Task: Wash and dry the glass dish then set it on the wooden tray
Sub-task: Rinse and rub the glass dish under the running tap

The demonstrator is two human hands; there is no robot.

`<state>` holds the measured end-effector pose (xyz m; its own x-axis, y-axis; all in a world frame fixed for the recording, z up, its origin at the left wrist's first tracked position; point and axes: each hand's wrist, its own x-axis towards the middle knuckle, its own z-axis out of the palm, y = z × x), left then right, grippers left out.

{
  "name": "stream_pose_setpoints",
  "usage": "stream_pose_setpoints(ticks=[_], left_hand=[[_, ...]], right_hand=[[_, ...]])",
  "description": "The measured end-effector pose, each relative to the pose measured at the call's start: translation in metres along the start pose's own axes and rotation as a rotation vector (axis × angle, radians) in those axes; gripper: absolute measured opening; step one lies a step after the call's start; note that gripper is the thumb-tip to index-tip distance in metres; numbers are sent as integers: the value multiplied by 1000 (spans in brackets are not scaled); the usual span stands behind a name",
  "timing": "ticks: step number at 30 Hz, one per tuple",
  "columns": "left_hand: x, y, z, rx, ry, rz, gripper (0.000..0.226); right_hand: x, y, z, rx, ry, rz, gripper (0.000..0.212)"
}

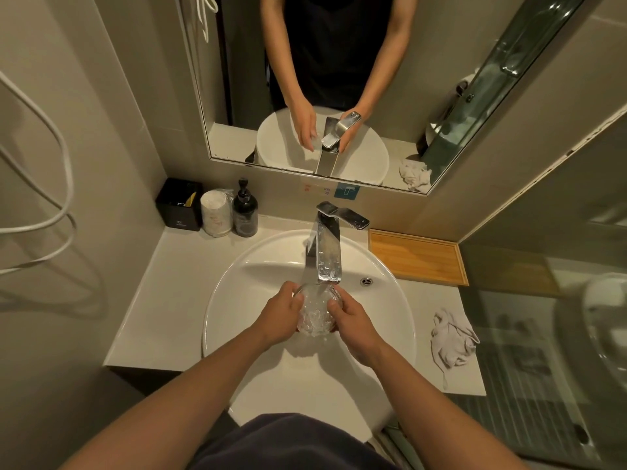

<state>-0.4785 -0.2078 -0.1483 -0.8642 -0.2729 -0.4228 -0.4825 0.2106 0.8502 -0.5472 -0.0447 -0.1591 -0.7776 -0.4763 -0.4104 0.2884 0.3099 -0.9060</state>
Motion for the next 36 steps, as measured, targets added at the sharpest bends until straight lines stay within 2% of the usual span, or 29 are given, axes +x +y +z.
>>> stream_pose_setpoints(ticks=[5,10,17,22,29,33,36], left_hand=[[-5,-2,5,-74,-1,-71,22],[0,-1,0,21,4,38,31],[-5,-4,4,-134,3,-73,26],[0,-1,1,-27,39,68,34],[-8,-7,5,-195,51,-56,18],[-3,-4,-2,-66,21,-6,20],[-4,-3,-1,-49,10,36,31]], right_hand=[[-4,5,2,17,-9,59,33],[0,-1,-1,-17,-24,15,38],[-2,2,3,26,-19,68,31],[-3,-3,2,39,-5,49,34],[-6,2,3,76,-17,86,33],[-3,-1,0,35,-29,43,39],[-4,4,2,48,-5,55,31]])
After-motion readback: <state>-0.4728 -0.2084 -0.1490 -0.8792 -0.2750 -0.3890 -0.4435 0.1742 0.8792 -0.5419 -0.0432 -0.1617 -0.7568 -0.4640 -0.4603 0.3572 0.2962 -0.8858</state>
